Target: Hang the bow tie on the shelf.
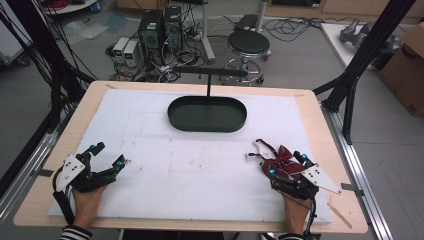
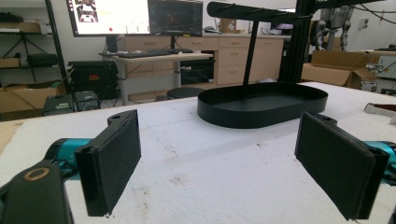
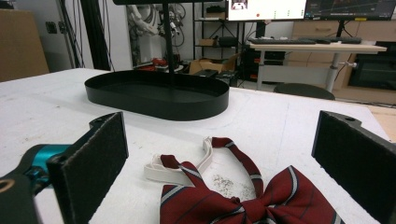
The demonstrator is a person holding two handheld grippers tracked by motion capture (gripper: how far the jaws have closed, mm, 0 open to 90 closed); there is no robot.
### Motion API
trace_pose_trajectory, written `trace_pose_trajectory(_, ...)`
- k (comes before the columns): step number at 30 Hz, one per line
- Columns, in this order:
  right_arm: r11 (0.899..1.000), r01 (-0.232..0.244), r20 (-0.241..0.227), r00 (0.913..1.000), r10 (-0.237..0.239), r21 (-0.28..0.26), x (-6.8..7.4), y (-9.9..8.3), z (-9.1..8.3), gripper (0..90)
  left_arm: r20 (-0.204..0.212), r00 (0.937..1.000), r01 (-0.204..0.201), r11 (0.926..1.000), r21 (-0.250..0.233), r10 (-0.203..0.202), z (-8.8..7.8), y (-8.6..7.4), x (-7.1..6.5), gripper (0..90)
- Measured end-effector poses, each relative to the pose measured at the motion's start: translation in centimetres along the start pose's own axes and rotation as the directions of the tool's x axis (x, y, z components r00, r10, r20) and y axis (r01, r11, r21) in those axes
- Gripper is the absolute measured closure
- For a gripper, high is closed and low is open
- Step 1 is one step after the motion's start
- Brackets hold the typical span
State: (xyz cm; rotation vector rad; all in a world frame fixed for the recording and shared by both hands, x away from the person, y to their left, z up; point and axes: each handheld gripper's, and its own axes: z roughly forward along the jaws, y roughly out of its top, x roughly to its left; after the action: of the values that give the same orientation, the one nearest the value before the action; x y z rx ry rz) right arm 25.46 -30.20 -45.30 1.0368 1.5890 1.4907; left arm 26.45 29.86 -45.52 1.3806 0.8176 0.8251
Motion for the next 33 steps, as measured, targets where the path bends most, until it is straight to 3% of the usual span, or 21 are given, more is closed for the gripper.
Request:
trace_pose_trajectory(28, 1.0, -0.004, -0.006, 1.0, 0.004, 0.004, -0.04, 0.04, 0.03, 2.4, -0.007, 1.0, 0.001, 1.0, 0.001, -0.001, 0.0, 0.01, 0.01, 14.8)
trace_pose_trajectory(33, 0.998, -0.033, -0.007, 0.9994, 0.033, 0.046, -0.26, 0.6, 0.33, 2.5, -0.005, 1.0, 0.003, 1.0, 0.004, -0.003, 0.03, 0.02, 0.04, 14.8)
